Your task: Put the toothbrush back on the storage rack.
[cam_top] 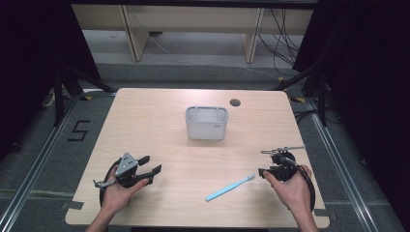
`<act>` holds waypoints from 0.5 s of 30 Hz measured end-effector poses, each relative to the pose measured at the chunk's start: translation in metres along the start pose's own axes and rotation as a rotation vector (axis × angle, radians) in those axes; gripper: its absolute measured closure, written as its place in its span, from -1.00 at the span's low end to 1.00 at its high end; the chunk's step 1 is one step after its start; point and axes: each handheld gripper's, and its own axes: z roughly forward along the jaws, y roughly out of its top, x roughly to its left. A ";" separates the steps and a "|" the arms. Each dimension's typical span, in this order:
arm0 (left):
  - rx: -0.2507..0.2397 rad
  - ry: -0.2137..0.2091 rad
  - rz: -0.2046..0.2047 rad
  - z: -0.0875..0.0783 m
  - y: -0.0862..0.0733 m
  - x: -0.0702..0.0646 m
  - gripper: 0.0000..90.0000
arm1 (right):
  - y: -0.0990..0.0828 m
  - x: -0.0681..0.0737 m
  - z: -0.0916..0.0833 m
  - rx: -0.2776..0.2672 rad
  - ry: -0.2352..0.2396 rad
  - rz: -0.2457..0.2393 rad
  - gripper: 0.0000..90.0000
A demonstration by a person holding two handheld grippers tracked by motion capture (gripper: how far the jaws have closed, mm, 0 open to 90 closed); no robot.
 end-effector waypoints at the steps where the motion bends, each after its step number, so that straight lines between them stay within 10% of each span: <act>1: -0.006 -0.004 0.000 0.001 0.000 0.000 -0.18 | 0.000 0.000 0.001 0.007 -0.008 -0.014 0.11; 9: -0.006 -0.005 -0.003 0.002 -0.004 -0.001 -0.18 | 0.005 0.017 0.006 0.079 0.016 0.021 0.05; 10: -0.004 -0.005 -0.002 0.002 -0.004 -0.001 -0.18 | 0.006 0.028 0.003 0.125 0.005 0.127 0.04; 15: 0.004 -0.003 -0.005 0.001 -0.006 -0.002 -0.18 | 0.008 0.041 0.009 0.151 0.002 0.118 0.04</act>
